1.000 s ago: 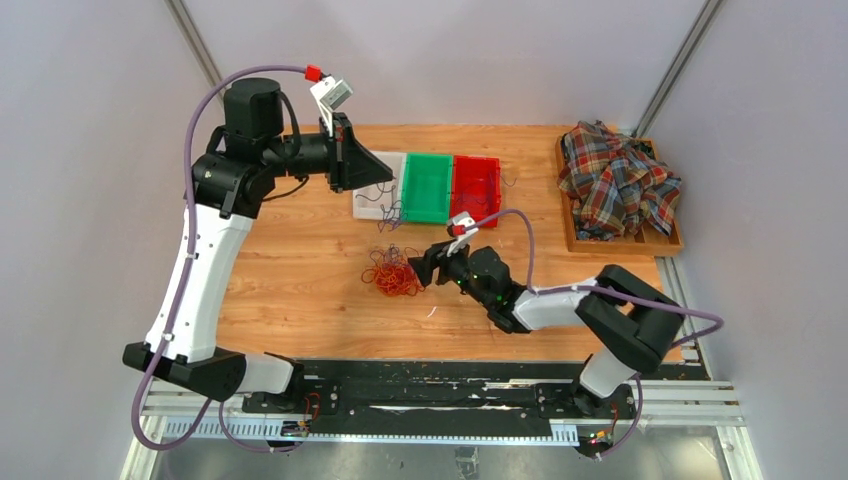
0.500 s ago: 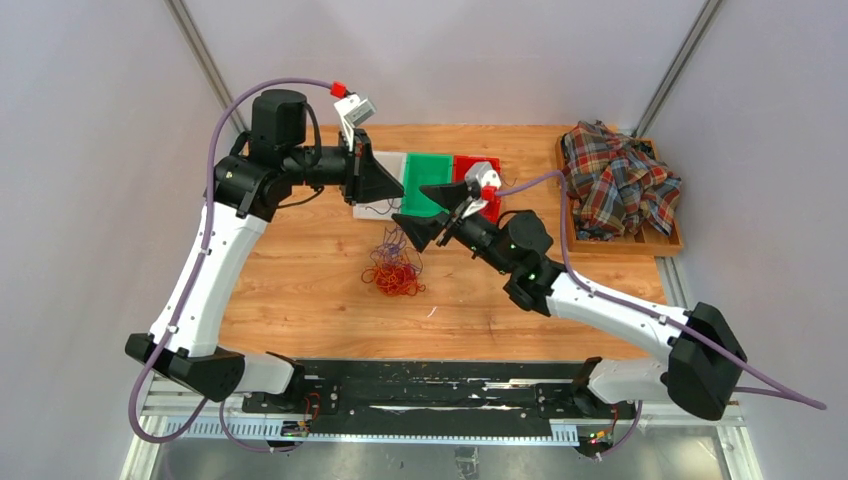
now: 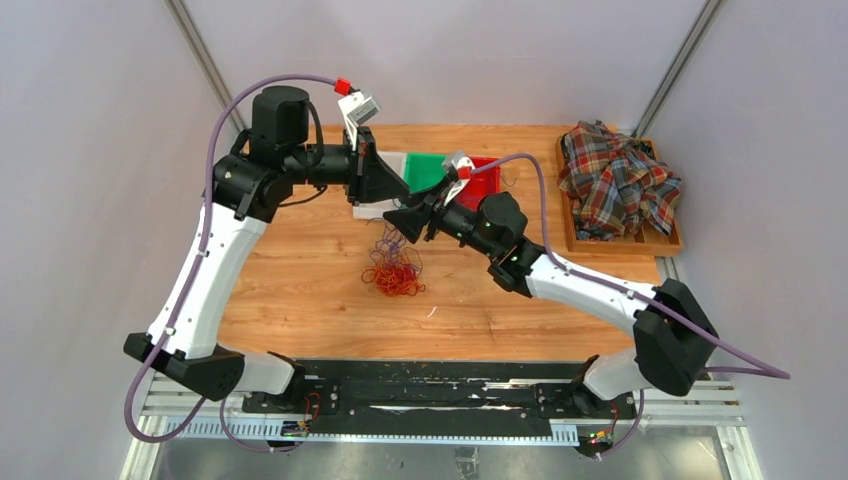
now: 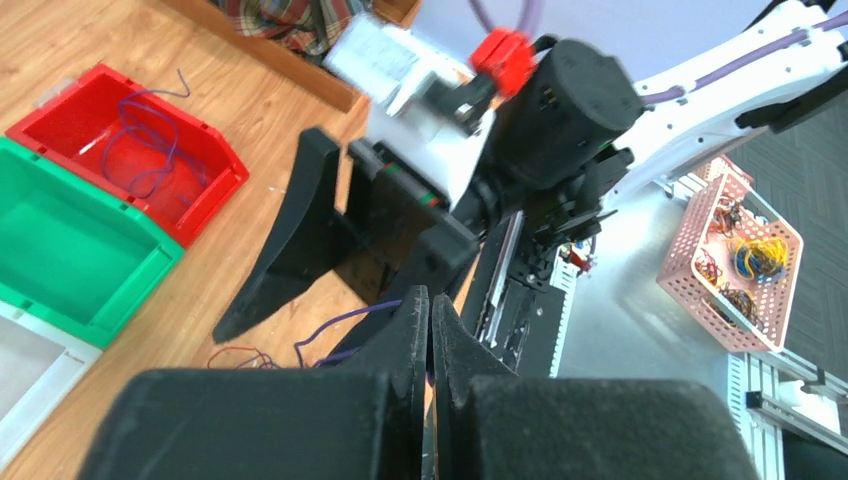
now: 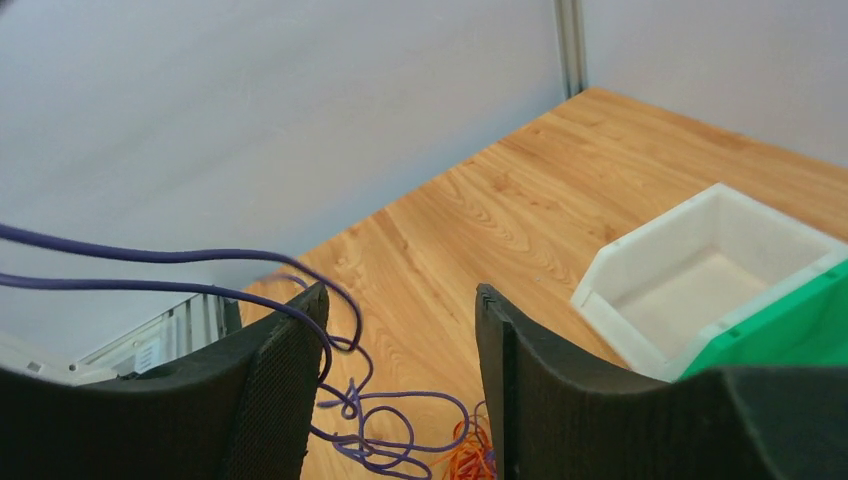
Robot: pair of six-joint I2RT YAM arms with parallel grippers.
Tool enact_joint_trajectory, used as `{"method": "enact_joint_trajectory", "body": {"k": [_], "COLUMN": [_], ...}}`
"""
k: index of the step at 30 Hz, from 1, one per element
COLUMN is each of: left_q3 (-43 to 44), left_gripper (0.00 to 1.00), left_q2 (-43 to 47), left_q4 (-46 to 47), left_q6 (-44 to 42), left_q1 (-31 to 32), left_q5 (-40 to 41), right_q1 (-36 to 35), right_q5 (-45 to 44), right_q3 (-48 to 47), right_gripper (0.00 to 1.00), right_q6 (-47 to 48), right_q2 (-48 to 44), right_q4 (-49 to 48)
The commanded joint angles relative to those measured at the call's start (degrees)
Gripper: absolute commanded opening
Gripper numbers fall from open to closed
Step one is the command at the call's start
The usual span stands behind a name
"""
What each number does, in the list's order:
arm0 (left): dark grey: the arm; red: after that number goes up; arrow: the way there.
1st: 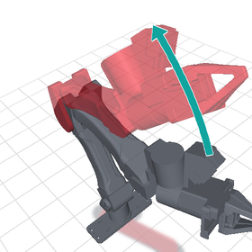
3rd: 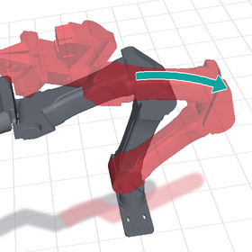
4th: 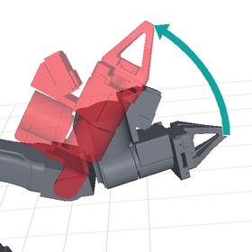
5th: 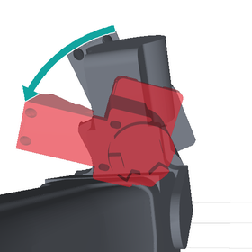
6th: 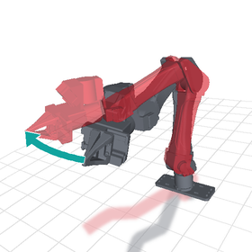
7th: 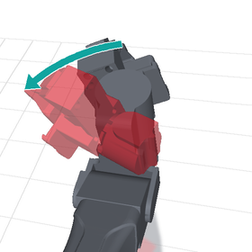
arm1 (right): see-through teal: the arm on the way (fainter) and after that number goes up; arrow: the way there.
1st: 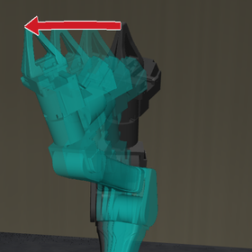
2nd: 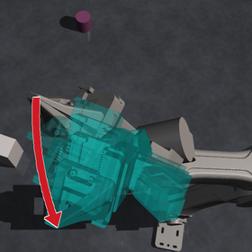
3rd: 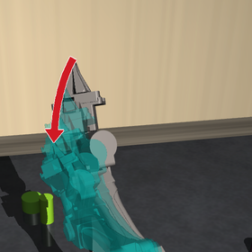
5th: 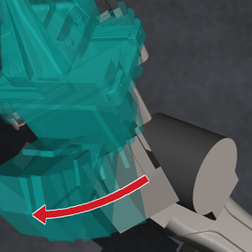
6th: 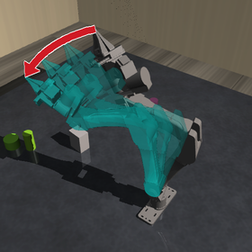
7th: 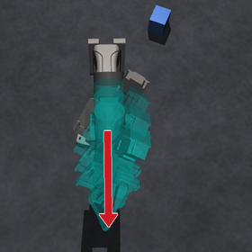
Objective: Untangle the cables
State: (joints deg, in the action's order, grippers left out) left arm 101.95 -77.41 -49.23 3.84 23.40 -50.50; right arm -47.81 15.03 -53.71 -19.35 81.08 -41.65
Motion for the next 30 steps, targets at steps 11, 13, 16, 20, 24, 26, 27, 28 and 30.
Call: {"method": "enact_joint_trajectory", "body": {"k": [11, 13, 16, 20, 24, 26, 27, 28, 30], "left_q3": [10.67, 12.07, 14.21, 17.95, 23.52, 26.09, 27.44, 28.69, 31.03], "left_gripper": [0.01, 0.01, 0.01, 0.01, 0.01, 0.0, 0.0, 0.0, 0.0], "left_q2": [-4.64, -5.25, -5.81, -6.24, -6.87, -7.26, -7.5, -7.77, -8.2], "left_q4": [0.61, 0.61, 0.6, 0.62, 0.59, 0.58, 0.62, 0.6, 0.62], "left_q6": [4.8, 5.39, 5.73, 5.43, 4.6, 3.99, 3.66, 3.3, 2.71], "left_q1": [4.29, 4.29, 4.29, 4.29, 4.29, 4.29, 4.29, 4.29, 4.29], "left_q5": [-0.76, -0.89, -1.27, -1.08, 0.47, 2.05, 2.72, 3.65, 5.86], "right_q1": [-0.04, 0.02, 0.04, 0.01, -0.02, -0.07, -0.15, -0.26, -0.26], "right_q5": [4.27, 3.7, 2.56, 1.72, 0.66, 0.18, -0.04, -0.24, -0.83], "right_q3": [2.1, 3.01, 4.65, 7.36, 10.29, 11.8, 12.58, 13.33, 14.9], "right_gripper": [0.54, 0.53, 0.52, 0.52, 0.51, 0.51, 0.51, 0.51, 0.49], "right_q6": [-8.05, -8.26, -8.32, -8.7, -10.18, -10.68, -10.84, -11.15, -11.97], "right_q2": [9.03, 10.06, 11.3, 13.1, 14.87, 15.73, 16.12, 16.49, 17.18], "right_q4": [-11.01, -11.84, -12.64, -13.75, -16.41, -17.35, -17.97, -18.48, -19.38]}}
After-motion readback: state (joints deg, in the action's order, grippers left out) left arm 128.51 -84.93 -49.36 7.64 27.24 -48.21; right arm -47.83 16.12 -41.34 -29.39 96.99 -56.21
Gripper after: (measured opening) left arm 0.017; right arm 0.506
